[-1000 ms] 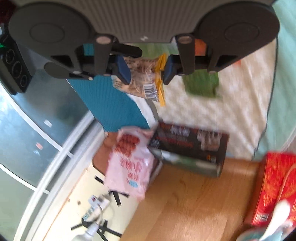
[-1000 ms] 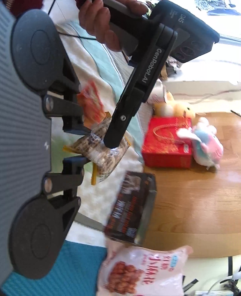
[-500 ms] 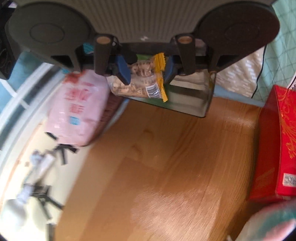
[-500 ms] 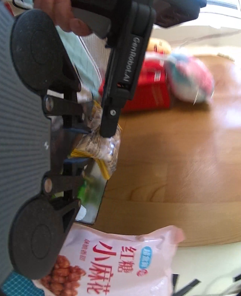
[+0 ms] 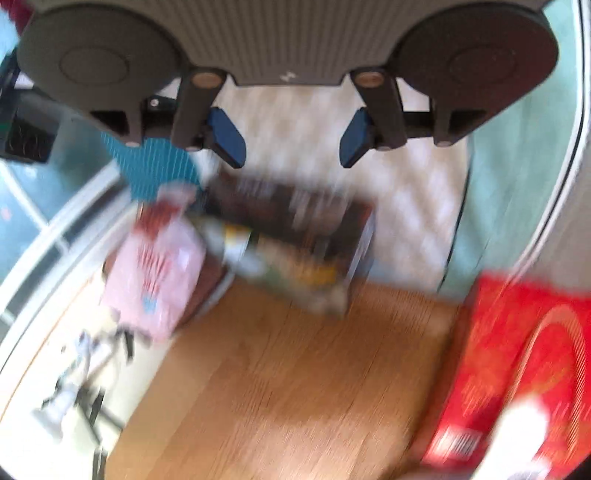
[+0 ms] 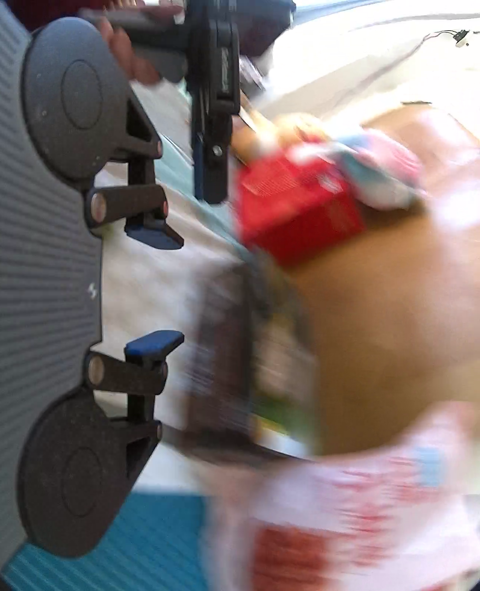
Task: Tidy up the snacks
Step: 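Grasp the dark green packet with the left gripper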
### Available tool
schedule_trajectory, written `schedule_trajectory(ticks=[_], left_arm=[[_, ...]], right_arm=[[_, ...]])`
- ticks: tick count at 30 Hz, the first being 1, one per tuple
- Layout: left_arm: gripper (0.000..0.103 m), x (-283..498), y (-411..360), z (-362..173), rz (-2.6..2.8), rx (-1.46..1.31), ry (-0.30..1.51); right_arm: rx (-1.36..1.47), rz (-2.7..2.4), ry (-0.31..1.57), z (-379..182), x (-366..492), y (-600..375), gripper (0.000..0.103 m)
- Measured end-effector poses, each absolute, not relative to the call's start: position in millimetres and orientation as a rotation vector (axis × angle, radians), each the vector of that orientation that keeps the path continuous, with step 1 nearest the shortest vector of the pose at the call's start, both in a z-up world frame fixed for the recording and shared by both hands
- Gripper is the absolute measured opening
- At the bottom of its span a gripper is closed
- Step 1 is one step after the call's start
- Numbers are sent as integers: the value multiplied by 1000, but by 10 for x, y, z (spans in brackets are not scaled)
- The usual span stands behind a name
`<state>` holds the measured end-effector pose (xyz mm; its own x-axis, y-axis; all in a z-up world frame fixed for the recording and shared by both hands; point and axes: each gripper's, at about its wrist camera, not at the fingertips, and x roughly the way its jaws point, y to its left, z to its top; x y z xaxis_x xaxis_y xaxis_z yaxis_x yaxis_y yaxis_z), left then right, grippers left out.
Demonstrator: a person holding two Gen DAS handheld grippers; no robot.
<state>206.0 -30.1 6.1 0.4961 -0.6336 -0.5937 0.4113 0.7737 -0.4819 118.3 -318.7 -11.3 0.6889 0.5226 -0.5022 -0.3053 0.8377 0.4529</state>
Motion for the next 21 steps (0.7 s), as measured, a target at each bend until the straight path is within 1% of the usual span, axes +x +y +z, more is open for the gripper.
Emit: schedule_trajectory(ticks=[2, 4, 7, 8, 9, 10, 11, 13, 15, 16, 21], left_arm=[[57, 1966, -236, -110, -643, -293, 908], [57, 1913, -205, -267, -663, -324, 957], [54, 1825, -196, -365, -688, -389, 932], [42, 1811, -232, -389, -702, -409, 937], [38, 1813, -267, -426, -713, -431, 955], [37, 1799, -288, -431, -695, -438, 939], [35, 1801, -293, -425, -682, -439, 931], [25, 1838, -272, -434, -654, -460, 946], [24, 1849, -227, -395, -665, -497, 942], [24, 1848, -221, -332, -667, -494, 921], [24, 1842, -284, 54, -708, -464, 805]], right_arm=[[400, 521, 748, -284, 1068, -3132, 50], [413, 524, 788, -402, 1026, -3075, 49], [449, 538, 775, -471, 1048, -3016, 47], [471, 559, 781, -491, 1069, -2983, 37], [481, 571, 790, -509, 1087, -2934, 33], [469, 555, 780, -516, 1086, -2884, 29], [465, 542, 771, -501, 1133, -2852, 28], [490, 522, 768, -490, 1158, -2863, 25], [521, 512, 746, -440, 1212, -2896, 20], [526, 508, 726, -395, 1195, -2911, 16], [511, 499, 600, -88, 1184, -2922, 15]])
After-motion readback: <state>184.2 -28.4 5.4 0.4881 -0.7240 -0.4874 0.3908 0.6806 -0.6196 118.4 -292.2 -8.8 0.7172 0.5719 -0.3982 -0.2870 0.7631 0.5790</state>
